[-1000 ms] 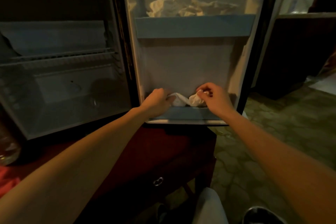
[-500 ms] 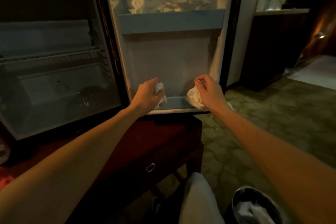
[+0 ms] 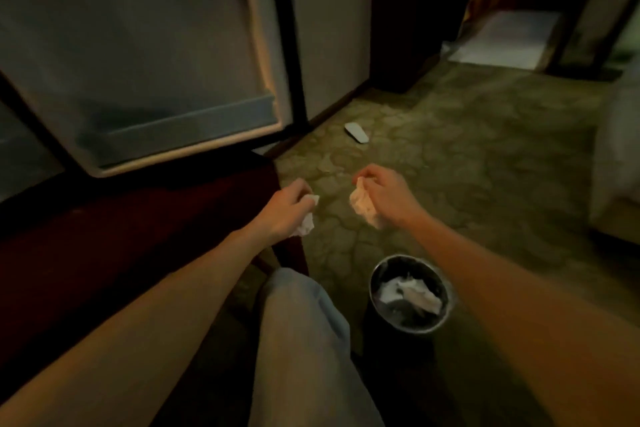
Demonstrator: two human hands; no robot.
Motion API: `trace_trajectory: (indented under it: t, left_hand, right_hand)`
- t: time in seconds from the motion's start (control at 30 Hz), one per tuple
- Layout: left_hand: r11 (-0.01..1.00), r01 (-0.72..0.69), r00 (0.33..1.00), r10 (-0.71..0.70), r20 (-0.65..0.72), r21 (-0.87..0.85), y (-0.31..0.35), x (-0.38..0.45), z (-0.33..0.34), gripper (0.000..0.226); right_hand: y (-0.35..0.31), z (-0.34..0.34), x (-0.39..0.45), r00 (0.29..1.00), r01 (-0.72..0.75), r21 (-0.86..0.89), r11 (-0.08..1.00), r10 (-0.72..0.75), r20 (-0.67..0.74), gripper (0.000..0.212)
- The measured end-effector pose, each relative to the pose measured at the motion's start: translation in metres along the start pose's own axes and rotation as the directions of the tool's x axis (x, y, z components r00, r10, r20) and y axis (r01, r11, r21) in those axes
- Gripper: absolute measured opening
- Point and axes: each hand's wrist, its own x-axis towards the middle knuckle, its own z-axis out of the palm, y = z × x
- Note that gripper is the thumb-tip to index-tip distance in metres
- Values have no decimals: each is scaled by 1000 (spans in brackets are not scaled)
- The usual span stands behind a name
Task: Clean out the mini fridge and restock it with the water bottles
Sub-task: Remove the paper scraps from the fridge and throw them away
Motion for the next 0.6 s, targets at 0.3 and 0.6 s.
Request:
trace_trajectory:
  t: [0.3, 0.6]
  left_hand:
    - [992, -45, 980, 20, 199, 121, -23, 71, 141, 25]
    - [980, 65, 950, -119, 290, 189, -55, 110, 253, 23]
  right_hand:
    - [173, -30, -20, 963, -270, -162, 949, 266, -45, 27]
    - [282, -34, -35, 873, -487, -229, 843, 475, -109, 15]
